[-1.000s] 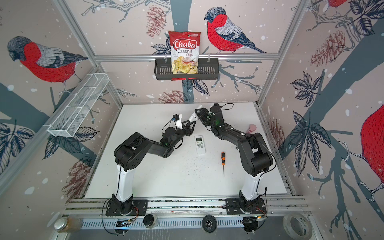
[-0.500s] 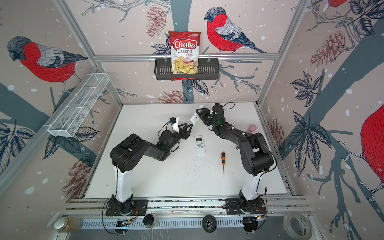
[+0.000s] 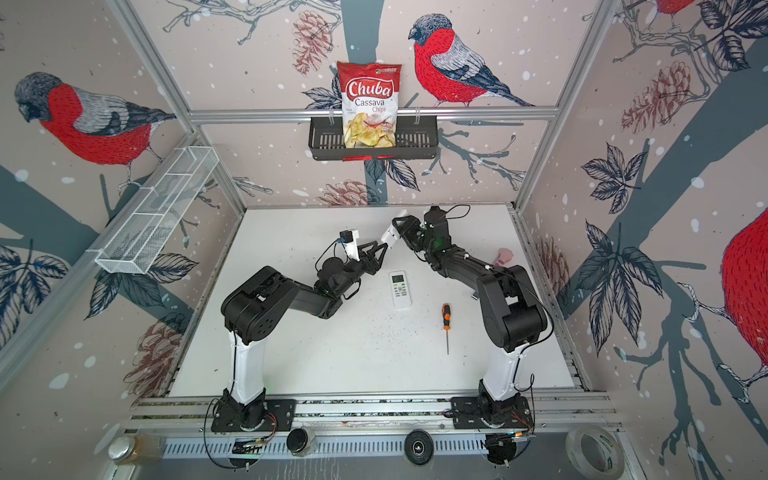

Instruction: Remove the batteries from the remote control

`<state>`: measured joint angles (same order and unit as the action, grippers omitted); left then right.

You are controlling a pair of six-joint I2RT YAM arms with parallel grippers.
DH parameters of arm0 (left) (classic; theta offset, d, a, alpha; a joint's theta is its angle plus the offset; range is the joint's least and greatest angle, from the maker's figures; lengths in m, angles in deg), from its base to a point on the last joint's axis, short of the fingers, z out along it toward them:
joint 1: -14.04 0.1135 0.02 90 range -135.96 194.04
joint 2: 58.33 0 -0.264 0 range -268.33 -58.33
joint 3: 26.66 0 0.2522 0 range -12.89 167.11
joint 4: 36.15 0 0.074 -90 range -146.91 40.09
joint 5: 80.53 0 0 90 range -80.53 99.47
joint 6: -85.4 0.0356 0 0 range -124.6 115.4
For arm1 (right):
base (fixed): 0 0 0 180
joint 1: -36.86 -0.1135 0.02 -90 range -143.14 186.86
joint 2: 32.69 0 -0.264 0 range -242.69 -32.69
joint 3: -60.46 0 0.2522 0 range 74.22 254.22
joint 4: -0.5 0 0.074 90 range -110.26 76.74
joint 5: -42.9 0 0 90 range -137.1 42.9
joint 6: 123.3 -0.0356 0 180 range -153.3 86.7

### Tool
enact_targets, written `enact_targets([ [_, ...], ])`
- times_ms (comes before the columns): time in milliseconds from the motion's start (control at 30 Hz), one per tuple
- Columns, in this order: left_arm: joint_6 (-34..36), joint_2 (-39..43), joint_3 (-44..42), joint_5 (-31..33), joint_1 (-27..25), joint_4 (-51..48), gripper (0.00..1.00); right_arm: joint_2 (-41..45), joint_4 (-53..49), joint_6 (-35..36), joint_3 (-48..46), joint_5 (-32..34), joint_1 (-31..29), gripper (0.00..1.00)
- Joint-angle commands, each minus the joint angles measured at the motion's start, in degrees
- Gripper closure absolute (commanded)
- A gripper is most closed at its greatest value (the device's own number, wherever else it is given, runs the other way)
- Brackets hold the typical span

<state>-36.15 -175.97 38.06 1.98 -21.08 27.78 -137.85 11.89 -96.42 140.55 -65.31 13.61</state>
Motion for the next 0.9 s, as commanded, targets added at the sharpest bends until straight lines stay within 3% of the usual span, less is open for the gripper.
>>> enact_targets([
  [0,-0.3,-0.4,0.7,-0.4,0.0,2.5,0.53,-0.2,1.4,0.4,0.3,-0.5,0.0,0.78],
  [867,-0.6,-1.6,2.9,-0.7,-0.1,1.0,0.8,-1.1,1.3,0.7,1.2,-1.0,0.3,0.79],
])
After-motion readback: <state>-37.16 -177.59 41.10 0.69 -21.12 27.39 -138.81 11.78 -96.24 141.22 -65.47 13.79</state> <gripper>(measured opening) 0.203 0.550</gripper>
